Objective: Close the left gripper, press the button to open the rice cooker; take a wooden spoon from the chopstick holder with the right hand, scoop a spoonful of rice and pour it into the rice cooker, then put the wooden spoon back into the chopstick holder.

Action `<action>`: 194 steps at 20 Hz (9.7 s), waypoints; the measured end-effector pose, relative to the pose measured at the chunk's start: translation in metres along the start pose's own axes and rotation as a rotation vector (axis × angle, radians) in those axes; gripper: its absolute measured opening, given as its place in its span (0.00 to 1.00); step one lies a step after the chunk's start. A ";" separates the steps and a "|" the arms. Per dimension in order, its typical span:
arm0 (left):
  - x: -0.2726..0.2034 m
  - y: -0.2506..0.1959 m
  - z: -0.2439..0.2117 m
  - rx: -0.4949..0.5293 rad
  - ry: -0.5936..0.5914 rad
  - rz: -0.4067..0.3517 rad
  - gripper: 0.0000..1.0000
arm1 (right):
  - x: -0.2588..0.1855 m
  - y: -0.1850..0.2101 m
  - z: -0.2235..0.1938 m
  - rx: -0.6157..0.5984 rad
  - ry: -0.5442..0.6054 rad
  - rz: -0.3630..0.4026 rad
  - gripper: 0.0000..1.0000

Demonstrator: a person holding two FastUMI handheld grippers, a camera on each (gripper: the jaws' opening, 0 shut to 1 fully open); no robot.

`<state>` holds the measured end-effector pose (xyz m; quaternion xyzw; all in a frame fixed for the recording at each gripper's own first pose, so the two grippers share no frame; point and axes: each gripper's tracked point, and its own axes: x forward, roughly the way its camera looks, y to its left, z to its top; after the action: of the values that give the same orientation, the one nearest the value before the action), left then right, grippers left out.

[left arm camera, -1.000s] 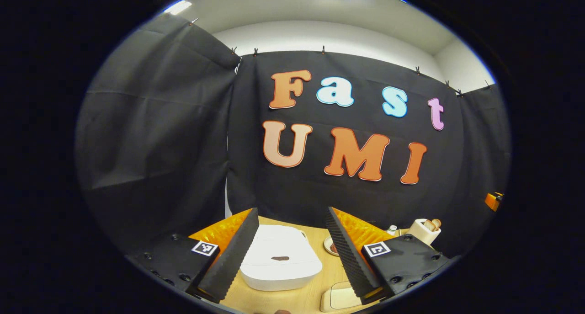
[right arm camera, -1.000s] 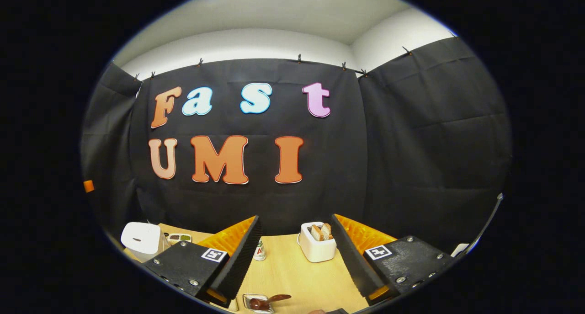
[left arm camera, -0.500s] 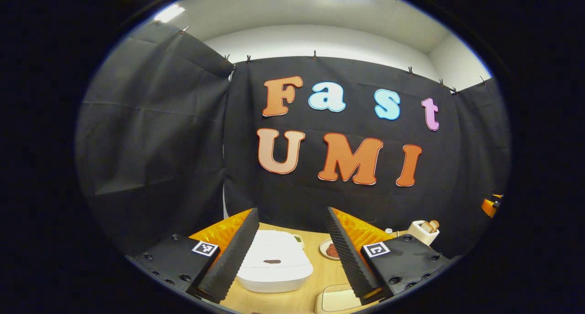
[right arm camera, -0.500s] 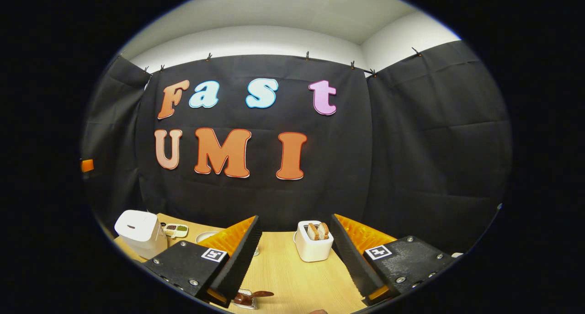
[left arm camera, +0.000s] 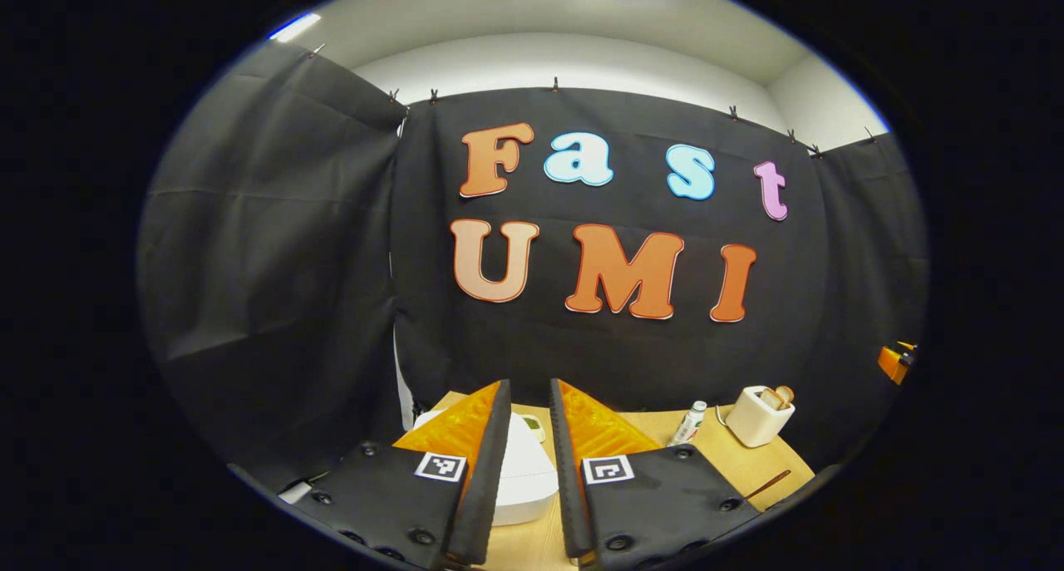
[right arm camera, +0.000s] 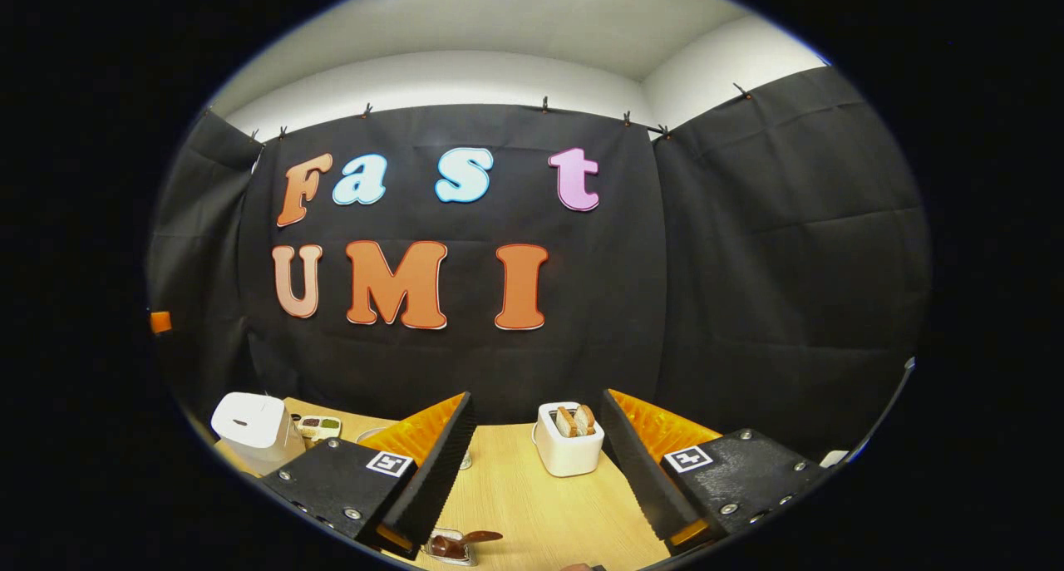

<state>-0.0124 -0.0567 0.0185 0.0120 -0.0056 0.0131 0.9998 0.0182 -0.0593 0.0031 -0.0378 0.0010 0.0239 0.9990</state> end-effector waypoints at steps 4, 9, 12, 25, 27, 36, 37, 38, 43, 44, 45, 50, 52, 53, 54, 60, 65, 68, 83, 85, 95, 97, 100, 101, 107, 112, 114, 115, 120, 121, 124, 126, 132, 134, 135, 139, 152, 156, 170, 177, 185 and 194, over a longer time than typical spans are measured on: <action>0.003 0.003 -0.001 0.024 0.014 -0.014 0.37 | 0.001 0.011 0.002 0.014 0.002 0.012 0.94; 0.006 0.023 0.005 0.042 0.004 0.032 0.06 | 0.004 0.028 0.004 0.014 0.002 0.023 0.94; 0.016 0.022 -0.006 0.020 0.030 -0.031 0.05 | 0.004 0.039 0.001 0.007 0.011 0.031 0.94; 0.099 0.053 -0.101 0.023 0.305 -0.106 0.05 | -0.001 0.072 -0.016 -0.009 0.053 0.000 0.94; 0.113 0.052 -0.122 0.028 0.350 -0.130 0.04 | -0.002 0.073 -0.020 -0.008 0.068 -0.012 0.94; 0.152 0.050 -0.200 0.063 0.512 -0.159 0.04 | -0.010 0.055 -0.033 -0.022 0.115 -0.097 0.94; 0.156 0.052 -0.206 0.061 0.525 -0.159 0.04 | -0.011 0.052 -0.034 -0.033 0.118 -0.108 0.94; 0.159 0.054 -0.213 0.060 0.536 -0.157 0.05 | -0.011 0.051 -0.035 -0.039 0.123 -0.115 0.94; 0.166 0.062 -0.237 0.049 0.600 -0.147 0.04 | -0.013 0.048 -0.037 -0.019 0.138 -0.124 0.94; 0.165 0.062 -0.243 0.049 0.611 -0.148 0.04 | -0.013 0.046 -0.039 -0.025 0.141 -0.131 0.94; 0.164 0.063 -0.247 0.052 0.622 -0.147 0.04 | -0.013 0.045 -0.040 -0.028 0.144 -0.135 0.94; 0.160 0.064 -0.264 0.021 0.692 -0.156 0.05 | -0.010 0.048 -0.044 -0.034 0.153 -0.122 0.94; 0.160 0.065 -0.265 0.003 0.716 -0.163 0.03 | -0.009 0.049 -0.047 -0.044 0.157 -0.116 0.94; 0.160 0.066 -0.265 0.005 0.708 -0.164 0.05 | -0.010 0.050 -0.050 -0.040 0.160 -0.113 0.94; 0.162 0.065 -0.264 0.005 0.689 -0.158 0.04 | -0.011 0.050 -0.053 -0.032 0.163 -0.111 0.95; 0.164 0.071 -0.218 0.046 0.541 -0.111 0.04 | -0.014 0.045 -0.063 -0.003 0.175 -0.114 0.95; 0.163 0.079 -0.136 0.079 0.348 -0.054 0.04 | -0.020 0.039 -0.070 0.003 0.172 -0.117 0.94; 0.142 0.076 -0.100 0.060 0.272 -0.053 0.04 | -0.020 0.037 -0.080 0.025 0.152 -0.111 0.94; 0.078 0.115 0.000 0.040 0.003 0.078 0.25 | 0.004 0.051 -0.235 0.188 0.370 -0.046 0.94; 0.071 0.115 0.005 0.031 -0.008 0.073 0.63 | 0.004 0.063 -0.252 0.253 0.401 -0.017 0.94; 0.051 0.137 0.015 0.060 -0.029 0.149 0.99 | 0.010 0.091 -0.318 0.453 0.556 0.030 0.95; 0.048 0.142 0.012 0.066 -0.020 0.165 1.00 | 0.011 0.092 -0.324 0.498 0.570 0.026 0.90; 0.048 0.148 0.010 0.054 -0.012 0.176 1.00 | 0.010 0.089 -0.329 0.541 0.574 -0.008 0.55; 0.048 0.148 0.010 0.048 -0.010 0.176 1.00 | 0.009 0.092 -0.327 0.561 0.571 0.006 0.48; 0.049 0.153 0.000 0.037 0.015 0.169 1.00 | 0.006 0.100 -0.330 0.541 0.607 -0.021 0.16; 0.049 0.165 -0.008 0.002 0.029 0.165 1.00 | 0.004 0.099 -0.307 0.504 0.570 -0.069 0.02; 0.049 0.167 -0.006 -0.008 0.019 0.161 1.00 | 0.002 0.099 -0.287 0.463 0.545 -0.067 0.02; 0.050 0.168 -0.004 -0.011 0.017 0.157 1.00 | 0.001 0.099 -0.277 0.433 0.540 -0.067 0.02; 0.046 0.173 0.004 -0.026 -0.010 0.134 0.99 | -0.008 0.116 -0.212 0.284 0.439 -0.006 0.02; 0.046 0.174 0.005 -0.024 -0.013 0.130 0.99 | -0.010 0.126 -0.197 0.271 0.414 0.019 0.02; 0.043 0.179 0.009 -0.018 -0.024 0.118 0.99 | -0.013 0.152 -0.179 0.245 0.393 0.071 0.02; 0.042 0.185 0.011 0.005 -0.030 0.124 0.99 | -0.016 0.175 -0.175 0.203 0.380 0.128 0.02; 0.034 0.196 0.013 0.036 -0.033 0.115 0.97 | -0.024 0.225 -0.192 0.156 0.384 0.182 0.02; 0.032 0.203 0.014 0.035 -0.032 0.108 0.97 | -0.028 0.236 -0.206 0.114 0.403 0.195 0.02; 0.032 0.204 0.016 0.033 -0.033 0.103 0.97 | -0.029 0.240 -0.216 0.095 0.421 0.199 0.02; 0.029 0.215 0.008 0.063 -0.015 0.094 0.99 | -0.037 0.249 -0.252 0.024 0.481 0.187 0.02; 0.037 0.214 -0.003 0.080 0.011 0.012 1.00 | -0.061 0.278 -0.309 -0.197 0.474 0.121 0.02; 0.037 0.224 -0.011 0.083 0.025 0.021 0.99 | -0.065 0.286 -0.313 0.158 0.535 0.079 0.02; 0.048 0.208 -0.008 0.077 0.020 0.005 0.99 | -0.054 0.278 -0.350 0.932 0.695 -0.039 0.01; 0.051 0.205 -0.003 0.088 0.009 0.000 0.99 | -0.049 0.276 -0.337 1.089 0.695 -0.033 0.01; 0.055 0.221 -0.002 0.056 0.008 0.014 0.97 | -0.042 0.265 -0.305 1.113 0.687 -0.052 0.01; 0.067 0.231 -0.001 0.049 0.006 0.008 0.99 | -0.016 0.303 -0.244 1.211 0.710 0.028 0.01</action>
<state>0.0482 0.1757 0.0236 0.0363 -0.0021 0.0175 0.9992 -0.0128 0.2235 -0.2630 0.5196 0.3408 0.0184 0.7833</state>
